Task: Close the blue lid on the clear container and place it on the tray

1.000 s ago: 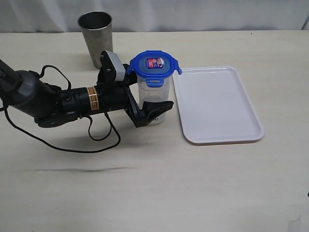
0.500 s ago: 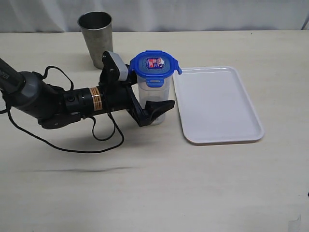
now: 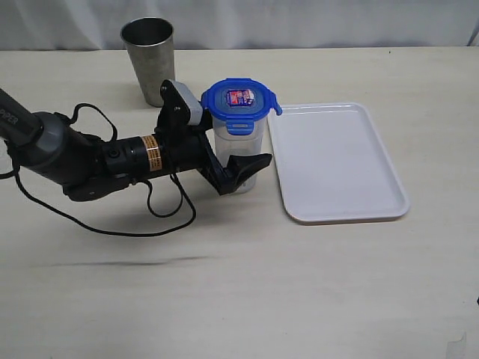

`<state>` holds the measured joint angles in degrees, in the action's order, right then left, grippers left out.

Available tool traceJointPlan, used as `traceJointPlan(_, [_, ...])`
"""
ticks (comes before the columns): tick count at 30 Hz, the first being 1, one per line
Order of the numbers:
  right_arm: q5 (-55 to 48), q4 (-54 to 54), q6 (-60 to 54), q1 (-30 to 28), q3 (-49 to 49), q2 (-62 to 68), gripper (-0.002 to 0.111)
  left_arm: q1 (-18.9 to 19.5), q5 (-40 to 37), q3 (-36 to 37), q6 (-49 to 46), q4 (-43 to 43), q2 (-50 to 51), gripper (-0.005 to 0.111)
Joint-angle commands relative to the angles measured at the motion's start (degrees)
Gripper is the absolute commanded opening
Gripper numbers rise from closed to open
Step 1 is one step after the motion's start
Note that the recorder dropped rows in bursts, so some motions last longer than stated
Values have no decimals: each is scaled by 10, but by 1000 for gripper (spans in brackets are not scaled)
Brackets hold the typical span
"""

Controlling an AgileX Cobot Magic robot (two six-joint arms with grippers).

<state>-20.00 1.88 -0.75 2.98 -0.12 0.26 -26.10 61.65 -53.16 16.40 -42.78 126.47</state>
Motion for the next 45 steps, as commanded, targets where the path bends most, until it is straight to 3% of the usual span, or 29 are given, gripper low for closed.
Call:
traceJointPlan(1, [2, 3, 1, -2, 1, -3, 4, -3, -5, -3, -3, 0, 0, 91])
traceJointPlan(6, [2, 3, 1, -2, 1, -3, 4, -3, -32, -3, -3, -1, 0, 48])
traceJointPlan(15, [2, 3, 1, -2, 1, -3, 4, -3, -99, -3, -2, -20, 0, 0])
traceJointPlan(29, [2, 3, 1, -2, 1, -3, 4, -3, -116, -3, 1, -26, 0, 0])
traceJointPlan(34, [24, -2, -1, -2, 1, -3, 4, 1, -65, -3, 18, -26, 0, 0])
traceJointPlan(38, [127, -11, 1, -2, 1, -3, 4, 1, -55, -3, 28, -26, 0, 0])
traceJointPlan(45, [355, 79, 14, -2, 1, -3, 4, 1, -52, -3, 32, -26, 0, 0])
